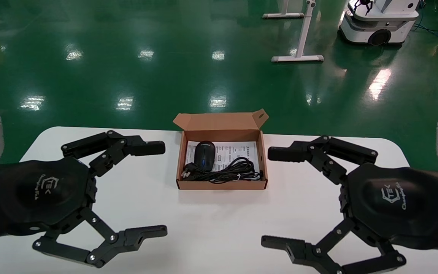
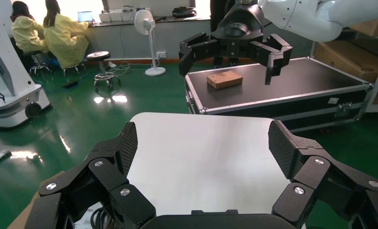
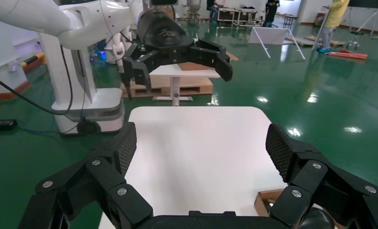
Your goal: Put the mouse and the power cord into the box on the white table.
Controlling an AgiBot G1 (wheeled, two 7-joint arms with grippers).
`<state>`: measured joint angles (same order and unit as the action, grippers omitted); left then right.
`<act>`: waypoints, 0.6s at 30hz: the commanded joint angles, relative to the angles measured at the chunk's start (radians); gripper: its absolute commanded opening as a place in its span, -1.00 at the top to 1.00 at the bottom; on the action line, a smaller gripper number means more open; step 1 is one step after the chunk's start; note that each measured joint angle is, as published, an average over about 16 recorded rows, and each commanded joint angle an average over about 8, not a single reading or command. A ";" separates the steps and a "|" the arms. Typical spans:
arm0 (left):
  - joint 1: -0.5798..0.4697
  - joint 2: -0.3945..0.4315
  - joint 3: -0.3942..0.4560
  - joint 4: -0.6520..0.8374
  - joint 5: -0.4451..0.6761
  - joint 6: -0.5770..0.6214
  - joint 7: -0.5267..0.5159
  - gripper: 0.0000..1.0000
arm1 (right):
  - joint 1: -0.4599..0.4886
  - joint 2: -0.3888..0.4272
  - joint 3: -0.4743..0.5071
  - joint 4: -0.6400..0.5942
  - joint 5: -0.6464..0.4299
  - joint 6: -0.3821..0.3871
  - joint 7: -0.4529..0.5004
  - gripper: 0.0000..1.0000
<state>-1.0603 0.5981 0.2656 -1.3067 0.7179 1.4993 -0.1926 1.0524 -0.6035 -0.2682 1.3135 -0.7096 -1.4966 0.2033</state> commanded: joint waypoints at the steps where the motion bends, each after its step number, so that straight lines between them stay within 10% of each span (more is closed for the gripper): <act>1: 0.002 -0.002 -0.002 -0.003 -0.002 0.001 -0.001 -1.00 | -0.004 0.002 0.002 0.005 0.004 0.000 0.001 -1.00; 18: -0.010 0.009 0.010 0.016 0.008 -0.002 0.003 -1.00 | 0.016 -0.006 -0.008 -0.023 -0.016 0.001 -0.013 -1.00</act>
<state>-1.0698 0.6071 0.2753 -1.2905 0.7261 1.4971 -0.1893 1.0685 -0.6090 -0.2765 1.2912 -0.7251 -1.4961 0.1910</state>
